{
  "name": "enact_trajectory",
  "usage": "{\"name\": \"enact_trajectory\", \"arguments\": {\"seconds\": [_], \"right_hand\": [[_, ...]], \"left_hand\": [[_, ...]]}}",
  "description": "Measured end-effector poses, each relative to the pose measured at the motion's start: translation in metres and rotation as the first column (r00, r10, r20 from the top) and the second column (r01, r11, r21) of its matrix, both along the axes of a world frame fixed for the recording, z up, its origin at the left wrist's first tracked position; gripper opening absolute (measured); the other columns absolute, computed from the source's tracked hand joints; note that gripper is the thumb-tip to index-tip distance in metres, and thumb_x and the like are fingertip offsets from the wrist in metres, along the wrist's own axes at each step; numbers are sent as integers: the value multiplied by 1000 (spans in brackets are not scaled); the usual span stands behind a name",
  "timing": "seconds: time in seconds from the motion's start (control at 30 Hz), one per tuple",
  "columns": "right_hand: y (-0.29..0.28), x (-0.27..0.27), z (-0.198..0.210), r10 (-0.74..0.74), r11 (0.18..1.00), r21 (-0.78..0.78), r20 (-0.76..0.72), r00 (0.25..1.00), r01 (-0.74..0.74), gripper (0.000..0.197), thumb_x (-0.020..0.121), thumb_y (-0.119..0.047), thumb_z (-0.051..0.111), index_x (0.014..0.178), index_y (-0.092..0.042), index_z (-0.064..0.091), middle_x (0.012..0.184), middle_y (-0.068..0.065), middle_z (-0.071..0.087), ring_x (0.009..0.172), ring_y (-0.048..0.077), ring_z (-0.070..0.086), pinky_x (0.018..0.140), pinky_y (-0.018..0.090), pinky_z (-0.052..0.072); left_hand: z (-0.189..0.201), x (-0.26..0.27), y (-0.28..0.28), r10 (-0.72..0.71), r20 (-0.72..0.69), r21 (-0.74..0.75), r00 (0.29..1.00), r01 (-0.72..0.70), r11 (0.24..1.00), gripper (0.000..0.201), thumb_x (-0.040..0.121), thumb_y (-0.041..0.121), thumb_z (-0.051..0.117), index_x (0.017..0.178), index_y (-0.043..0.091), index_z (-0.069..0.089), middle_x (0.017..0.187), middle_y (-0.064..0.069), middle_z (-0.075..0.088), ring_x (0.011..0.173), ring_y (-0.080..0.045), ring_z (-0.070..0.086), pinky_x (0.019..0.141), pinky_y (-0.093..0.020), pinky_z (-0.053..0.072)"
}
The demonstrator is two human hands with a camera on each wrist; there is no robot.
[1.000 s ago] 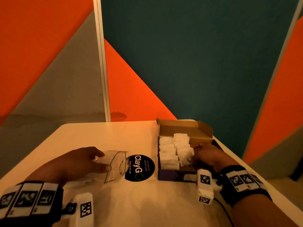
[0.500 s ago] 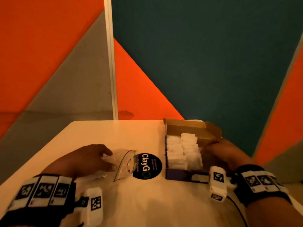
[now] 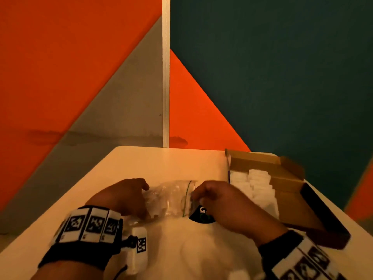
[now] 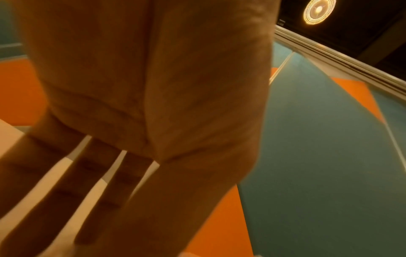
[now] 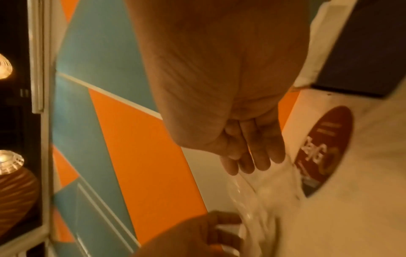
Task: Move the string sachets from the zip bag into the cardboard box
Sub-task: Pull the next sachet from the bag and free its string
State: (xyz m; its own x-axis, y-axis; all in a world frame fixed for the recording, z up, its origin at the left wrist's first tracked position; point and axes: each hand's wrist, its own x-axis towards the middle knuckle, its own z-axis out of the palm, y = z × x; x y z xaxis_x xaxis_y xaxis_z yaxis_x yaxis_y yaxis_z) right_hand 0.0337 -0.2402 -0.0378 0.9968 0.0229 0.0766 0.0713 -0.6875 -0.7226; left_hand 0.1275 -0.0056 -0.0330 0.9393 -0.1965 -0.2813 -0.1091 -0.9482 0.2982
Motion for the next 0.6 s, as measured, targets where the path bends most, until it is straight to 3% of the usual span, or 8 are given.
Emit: {"name": "enact_trajectory", "arguments": {"seconds": [0.07,0.13,0.2,0.3,0.37,0.47,0.5,0.6], "right_hand": [[8,0,-13,60,993,-99,-33,998,-63,33,97,-4,50,102,-24,76,112,-14,67,98,5,59,81,8,46],[9,1,-20,52,990,-133,-20,998,-54,33,92,-1,53,88,-26,74,104,-12,71,94,6,62,88,17,50],[6,2,-23,-7,997,-72,7,1000,8,27,90,-2,56,77,-25,63,86,-9,68,82,6,61,84,27,53],[1,3,-27,-79,997,-15,-11,997,78,19,87,-13,64,79,-22,50,78,-5,61,74,14,56,71,39,54],[1,5,-30,-108,994,-1,-49,993,108,14,85,-19,69,84,-25,57,81,-4,67,76,15,63,73,43,60],[2,8,-34,-58,998,29,-76,995,60,21,87,-28,71,108,-33,71,96,-11,75,86,5,69,76,25,60],[3,8,-33,-28,1000,11,-89,996,29,24,90,-23,67,112,-32,73,101,-11,75,90,5,69,78,20,57],[6,5,-30,29,995,-98,-73,997,-36,34,95,-2,51,118,-16,71,112,1,71,98,10,67,83,21,52]], "left_hand": [[-1,0,-4,-17,-9,4,1000,17,1000,80,68,22,85,138,34,49,125,7,59,110,-16,57,96,-31,51],[-2,0,-7,-53,-8,20,999,53,998,76,67,22,85,135,35,52,122,9,59,108,-15,58,93,-32,53],[-4,0,-11,-68,-31,-7,997,68,998,73,68,21,85,133,33,54,119,7,61,100,-16,64,86,-34,59],[-5,-2,-14,-83,-62,-46,995,80,996,72,70,21,86,134,28,55,117,4,62,93,-18,69,82,-35,62],[-6,-2,-16,-107,-61,-45,992,104,994,71,70,25,87,134,25,58,114,5,63,88,-16,69,80,-32,62],[-8,-2,-20,-164,-38,-21,986,164,986,67,68,31,88,130,25,63,103,9,64,74,-8,62,75,-26,56],[-9,-3,-22,-185,-18,-10,983,185,983,66,67,33,88,128,27,64,99,11,62,75,-7,60,77,-25,54],[-11,-5,-28,-236,22,-5,971,237,972,60,68,32,87,124,31,65,97,13,61,88,-9,59,83,-24,51]]}}
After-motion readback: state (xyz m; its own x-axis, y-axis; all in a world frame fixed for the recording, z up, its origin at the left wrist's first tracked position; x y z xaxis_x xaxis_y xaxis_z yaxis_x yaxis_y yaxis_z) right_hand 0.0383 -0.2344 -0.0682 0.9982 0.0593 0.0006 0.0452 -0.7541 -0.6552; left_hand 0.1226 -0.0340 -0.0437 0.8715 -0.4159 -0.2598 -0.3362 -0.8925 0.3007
